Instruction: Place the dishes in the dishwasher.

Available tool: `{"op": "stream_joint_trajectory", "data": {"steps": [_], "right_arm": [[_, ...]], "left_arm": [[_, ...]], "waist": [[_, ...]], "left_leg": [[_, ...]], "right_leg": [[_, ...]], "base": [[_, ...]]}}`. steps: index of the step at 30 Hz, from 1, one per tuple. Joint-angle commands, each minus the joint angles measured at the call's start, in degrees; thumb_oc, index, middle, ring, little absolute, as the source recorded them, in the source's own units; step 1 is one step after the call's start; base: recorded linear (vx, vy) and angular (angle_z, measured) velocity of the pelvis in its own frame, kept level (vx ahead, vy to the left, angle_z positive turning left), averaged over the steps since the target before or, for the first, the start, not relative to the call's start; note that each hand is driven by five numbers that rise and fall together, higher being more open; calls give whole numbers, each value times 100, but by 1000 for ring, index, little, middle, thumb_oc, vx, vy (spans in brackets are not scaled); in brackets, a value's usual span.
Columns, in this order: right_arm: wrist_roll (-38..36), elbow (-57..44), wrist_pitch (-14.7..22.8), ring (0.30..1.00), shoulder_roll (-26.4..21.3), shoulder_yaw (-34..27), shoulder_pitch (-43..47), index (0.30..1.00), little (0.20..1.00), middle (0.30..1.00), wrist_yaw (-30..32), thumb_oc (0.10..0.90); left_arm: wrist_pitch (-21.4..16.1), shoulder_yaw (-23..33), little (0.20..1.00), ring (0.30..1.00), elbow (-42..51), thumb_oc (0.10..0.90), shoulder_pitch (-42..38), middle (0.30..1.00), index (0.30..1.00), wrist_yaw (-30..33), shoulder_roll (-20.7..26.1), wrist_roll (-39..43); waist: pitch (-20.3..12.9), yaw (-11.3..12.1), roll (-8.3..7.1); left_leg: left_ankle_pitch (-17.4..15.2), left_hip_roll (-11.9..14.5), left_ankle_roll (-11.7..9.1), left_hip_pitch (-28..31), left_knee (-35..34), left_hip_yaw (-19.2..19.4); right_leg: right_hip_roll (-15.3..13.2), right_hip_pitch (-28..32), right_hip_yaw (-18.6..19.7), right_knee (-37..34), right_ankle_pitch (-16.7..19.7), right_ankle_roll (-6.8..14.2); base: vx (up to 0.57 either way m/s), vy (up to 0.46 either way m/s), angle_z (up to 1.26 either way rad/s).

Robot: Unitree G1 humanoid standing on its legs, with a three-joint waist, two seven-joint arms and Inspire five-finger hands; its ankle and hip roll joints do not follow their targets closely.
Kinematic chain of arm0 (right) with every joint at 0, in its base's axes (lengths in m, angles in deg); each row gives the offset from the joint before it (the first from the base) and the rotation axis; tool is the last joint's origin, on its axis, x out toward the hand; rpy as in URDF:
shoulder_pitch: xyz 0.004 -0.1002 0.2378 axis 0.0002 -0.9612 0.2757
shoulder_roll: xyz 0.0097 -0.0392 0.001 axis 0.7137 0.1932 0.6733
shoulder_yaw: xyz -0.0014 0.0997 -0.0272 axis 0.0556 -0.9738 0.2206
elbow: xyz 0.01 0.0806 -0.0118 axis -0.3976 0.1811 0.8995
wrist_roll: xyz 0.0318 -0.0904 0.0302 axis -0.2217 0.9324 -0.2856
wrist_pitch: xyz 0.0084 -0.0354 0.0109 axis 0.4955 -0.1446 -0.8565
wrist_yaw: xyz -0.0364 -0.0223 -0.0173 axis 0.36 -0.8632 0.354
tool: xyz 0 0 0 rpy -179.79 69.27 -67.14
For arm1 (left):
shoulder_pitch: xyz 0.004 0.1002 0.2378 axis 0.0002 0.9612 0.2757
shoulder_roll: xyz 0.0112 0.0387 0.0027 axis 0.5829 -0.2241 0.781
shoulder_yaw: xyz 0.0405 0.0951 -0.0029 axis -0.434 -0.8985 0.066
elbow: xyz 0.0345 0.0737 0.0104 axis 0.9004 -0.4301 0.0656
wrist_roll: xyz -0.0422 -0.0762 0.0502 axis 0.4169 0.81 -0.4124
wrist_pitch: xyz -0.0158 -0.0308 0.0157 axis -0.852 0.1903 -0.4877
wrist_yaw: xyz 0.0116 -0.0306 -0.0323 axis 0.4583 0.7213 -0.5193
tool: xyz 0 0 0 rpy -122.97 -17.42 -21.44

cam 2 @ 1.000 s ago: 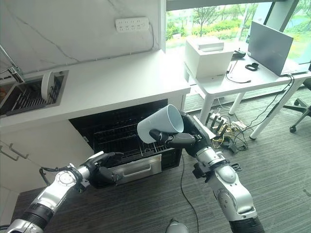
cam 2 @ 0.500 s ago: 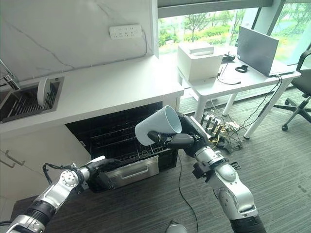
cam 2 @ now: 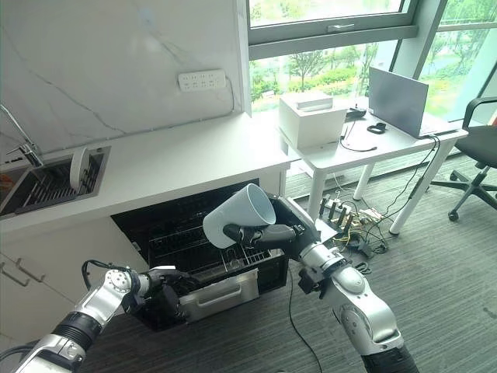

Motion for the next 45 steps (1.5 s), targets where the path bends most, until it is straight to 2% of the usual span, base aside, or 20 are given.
{"op": "stream_joint_trajectory", "data": {"steps": [1, 5, 7, 9, 11, 12, 13, 15, 16, 19, 22, 28, 32, 37, 39, 43, 45], "right_arm": [[-293, -734, 598, 300, 182, -587, 684, 300, 300, 300, -83, 400], [-313, -693, 628, 300, 120, -603, 715, 300, 300, 300, -60, 400], [-307, -660, 681, 300, 97, -602, 704, 300, 300, 300, -53, 400], [-281, -639, 727, 300, 90, -598, 678, 300, 300, 300, -36, 400], [-196, -577, 824, 300, 93, -617, 632, 300, 300, 300, -8, 400], [-162, -542, 881, 300, 82, -694, 578, 300, 300, 300, 15, 400], [-80, -440, 970, 300, 93, -808, 543, 300, 300, 300, 60, 400], [46, -288, 1052, 300, 115, -822, 611, 300, 300, 300, 161, 400], [129, -179, 1086, 300, 115, -804, 724, 300, 300, 300, 314, 400], [341, -25, 1129, 300, 166, -768, 947, 300, 300, 300, 556, 400], [511, -51, 1087, 300, 191, -814, 1059, 300, 300, 300, 716, 400], [1012, 171, 977, 300, 128, -886, 1315, 300, 300, 300, 923, 400], [1272, 495, 699, 300, -121, -917, 1404, 300, 300, 300, 949, 400], [1671, 1099, 409, 300, -338, -859, 1460, 300, 300, 300, 908, 400], [1943, 1568, 275, 300, -426, -679, 1637, 300, 300, 300, 971, 400], [2186, 2108, 331, 300, -510, -418, 1960, 300, 300, 300, 1174, 400], [2238, 2565, 278, 300, -563, -79, 2435, 300, 300, 300, 1484, 400]], "left_arm": [[464, -527, 900, 900, -80, 800, 636, 900, 900, -1344, 30, 475], [659, -485, 900, 900, 348, 800, 694, 900, 900, -1698, 166, 624], [696, -432, 900, 900, 677, 800, 704, 900, 900, -1578, 270, 763], [647, -311, 900, 900, 921, 800, 685, 900, 900, -1287, 370, 1060], [544, 101, 900, 900, 1412, 800, 621, 900, 900, -410, 539, 1810], [276, 462, 900, 900, 1660, 800, 598, 900, 900, 199, 664, 2385], [-314, 1056, 900, 900, 1736, 800, 550, 900, 900, 1087, 687, 3325], [-938, 1370, 900, 900, 1680, 800, 502, 900, 900, 1768, 620, 3741], [-1409, 1524, 900, 900, 1678, 800, 454, 900, 900, 2253, 541, 4062], [-2085, 1749, 900, 900, 1852, 800, 420, 900, 900, 2964, 327, 4327], [-2345, 1919, 900, 900, 2192, 800, 436, 900, 900, 3297, 143, 4417], [-2494, 2098, 900, 900, 2915, 800, 471, 900, 900, 3572, -99, 4421], [-2234, 2008, 900, 900, 3145, 800, 528, 900, 900, 3449, -28, 4068], [-1884, 1877, 900, 900, 3118, 800, 568, 900, 900, 3307, 12, 4262], [-1752, 1724, 900, 900, 3027, 800, 502, 900, 900, 3340, -22, 4366], [-1762, 1557, 900, 900, 2898, 800, 244, 900, 900, 3425, 64, 4566], [-1776, 1416, 900, 900, 2763, 800, -180, 900, 900, 3491, 261, 4860]], "waist": [[365, -63, -92], [381, -32, -73], [380, -7, -67], [374, 23, -68], [372, 93, -79], [368, 139, -96], [356, 210, -141], [348, 278, -180], [345, 335, -220], [342, 429, -288], [340, 489, -350], [336, 623, -483], [348, 700, -566], [399, 761, -631], [500, 801, -686], [724, 837, -737], [983, 897, -745]], "left_leg": [[-556, -43, 316, -92, 429, 242], [-546, -60, 319, -107, 429, 214], [-539, -68, 317, -114, 429, 197], [-528, -75, 312, -123, 429, 182], [-507, -72, 301, -138, 429, 158], [-492, -72, 295, -145, 429, 135], [-466, -67, 281, -157, 429, 99], [-446, -63, 264, -168, 429, 59], [-439, -60, 249, -183, 429, 19], [-448, -66, 236, -204, 429, -65], [-466, -70, 226, -212, 429, -127], [-500, -68, 207, -224, 429, -240], [-495, -65, 190, -237, 429, -303], [-457, -46, 173, -259, 429, -332], [-396, -19, 158, -321, 429, -345], [-316, 8, 152, -488, 429, -383], [-241, 15, 162, -734, 429, -470]], "right_leg": [[-195, 219, -193, 480, -944, 382], [-212, 230, -222, 480, -941, 376], [-219, 241, -240, 480, -943, 377], [-230, 252, -266, 480, -944, 374], [-252, 267, -320, 480, -940, 368], [-267, 286, -355, 480, -937, 369], [-289, 311, -395, 480, -934, 369], [-308, 339, -442, 480, -939, 361], [-323, 358, -481, 480, -944, 354], [-340, 395, -549, 480, -970, 329], [-352, 421, -589, 480, -994, 313], [-357, 469, -652, 480, -1019, 291], [-358, 490, -687, 480, -1013, 303], [-347, 484, -714, 480, -984, 315], [-338, 419, -720, 480, -922, 319], [-317, 238, -703, 480, -807, 337], [-285, 7, -684, 480, -700, 350]], "base": [[0, 0, 0], [0, 0, 0], [-22, 15, 4], [0, 0, 0], [-12, 1, 3], [-5, -11, 9], [5, -18, 11], [17, -20, 20], [17, -23, 25], [24, -27, 11], [37, -21, 12], [54, -23, 8], [79, -22, 11], [86, -33, 4], [58, -67, 24], [-80, -98, 10], [-191, -125, 2]]}}
